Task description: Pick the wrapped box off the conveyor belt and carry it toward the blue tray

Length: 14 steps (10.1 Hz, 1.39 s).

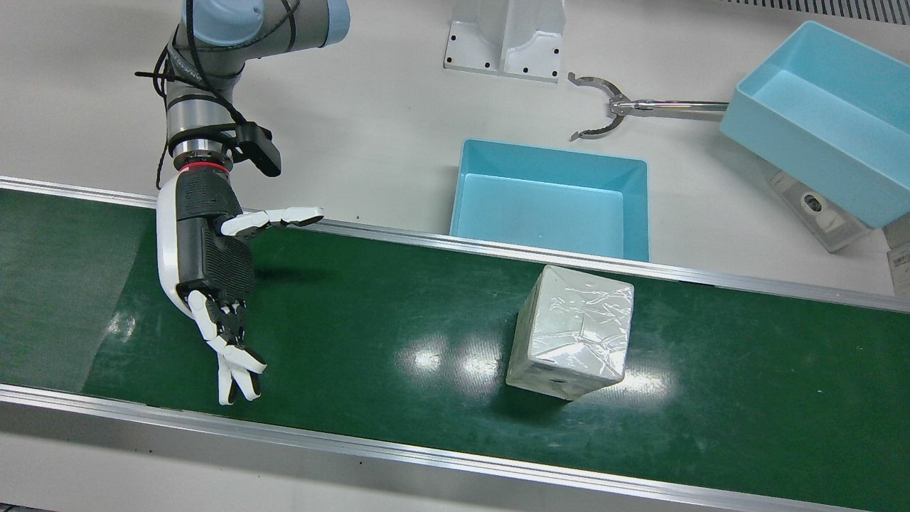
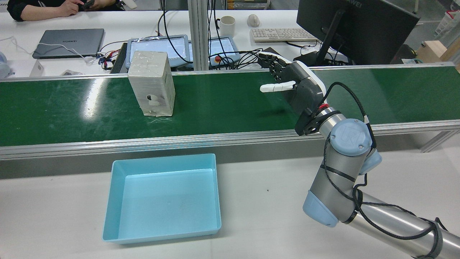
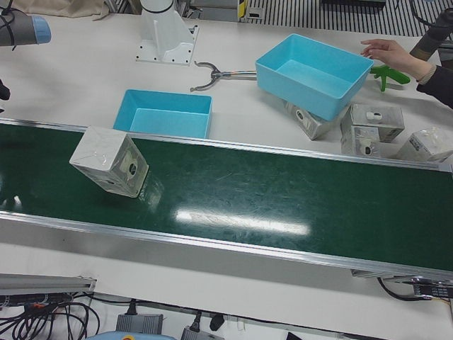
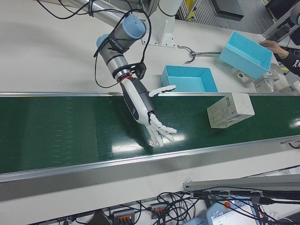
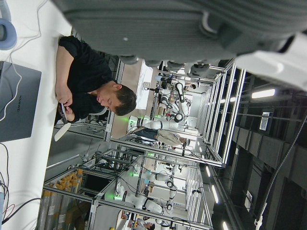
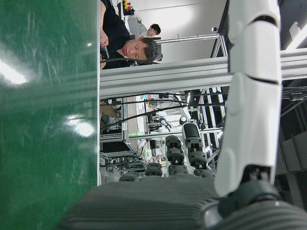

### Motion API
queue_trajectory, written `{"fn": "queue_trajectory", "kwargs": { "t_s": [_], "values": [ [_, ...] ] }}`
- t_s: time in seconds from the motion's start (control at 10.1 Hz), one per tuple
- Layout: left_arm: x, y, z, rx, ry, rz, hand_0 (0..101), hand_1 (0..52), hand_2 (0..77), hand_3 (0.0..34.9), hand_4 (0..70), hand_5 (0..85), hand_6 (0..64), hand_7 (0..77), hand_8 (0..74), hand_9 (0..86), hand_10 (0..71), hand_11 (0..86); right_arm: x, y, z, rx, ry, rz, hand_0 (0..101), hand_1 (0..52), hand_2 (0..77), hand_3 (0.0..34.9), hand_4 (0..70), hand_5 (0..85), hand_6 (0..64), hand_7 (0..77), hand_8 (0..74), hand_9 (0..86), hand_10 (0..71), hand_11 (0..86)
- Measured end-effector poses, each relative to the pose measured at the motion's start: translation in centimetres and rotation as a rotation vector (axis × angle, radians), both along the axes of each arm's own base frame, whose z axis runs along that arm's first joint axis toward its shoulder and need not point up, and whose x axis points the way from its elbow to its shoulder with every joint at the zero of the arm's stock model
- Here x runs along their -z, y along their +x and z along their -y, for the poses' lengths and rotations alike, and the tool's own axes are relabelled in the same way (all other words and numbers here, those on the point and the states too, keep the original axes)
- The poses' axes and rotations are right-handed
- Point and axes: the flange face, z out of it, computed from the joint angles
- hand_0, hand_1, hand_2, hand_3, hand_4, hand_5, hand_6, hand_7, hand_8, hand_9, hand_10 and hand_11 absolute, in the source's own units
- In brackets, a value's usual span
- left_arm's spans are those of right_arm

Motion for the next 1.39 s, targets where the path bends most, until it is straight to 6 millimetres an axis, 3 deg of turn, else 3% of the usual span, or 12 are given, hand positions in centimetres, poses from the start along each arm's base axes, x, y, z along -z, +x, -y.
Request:
{"fn": "queue_trajectory", "kwargs": {
  "t_s": [0.7,0.89,1.39],
  "values": [
    [0.00,0.00,0.00,0.000,0.000,0.000,0,0.0,0.5,0.0,0.0,1.1,0.5,0.5,0.5,0.0,0.5,0.5,-0.08,-0.31,0.60,0.000,0.036,0.029,48,16.4,14.7,0.0,12.0,22.4,4.9,4.4,1.1,4.4,0.0,0.5],
    [0.00,0.00,0.00,0.000,0.000,0.000,0,0.0,0.5,0.0,0.0,1.1,0.5,0.5,0.5,0.0,0.5,0.5,-0.14,-0.30,0.63,-0.001,0.037,0.026,48,13.6,11.4,0.0,12.5,22.4,4.9,4.4,1.1,3.8,0.0,0.5],
    [0.00,0.00,0.00,0.000,0.000,0.000,0,0.0,0.5,0.0,0.0,1.1,0.5,0.5,0.5,0.5,0.5,0.5,-0.38,-0.40,0.56,0.000,0.033,0.016,48,15.3,9.3,0.0,11.5,22.4,4.9,4.4,0.5,3.8,0.0,0.5]
  ]
}}
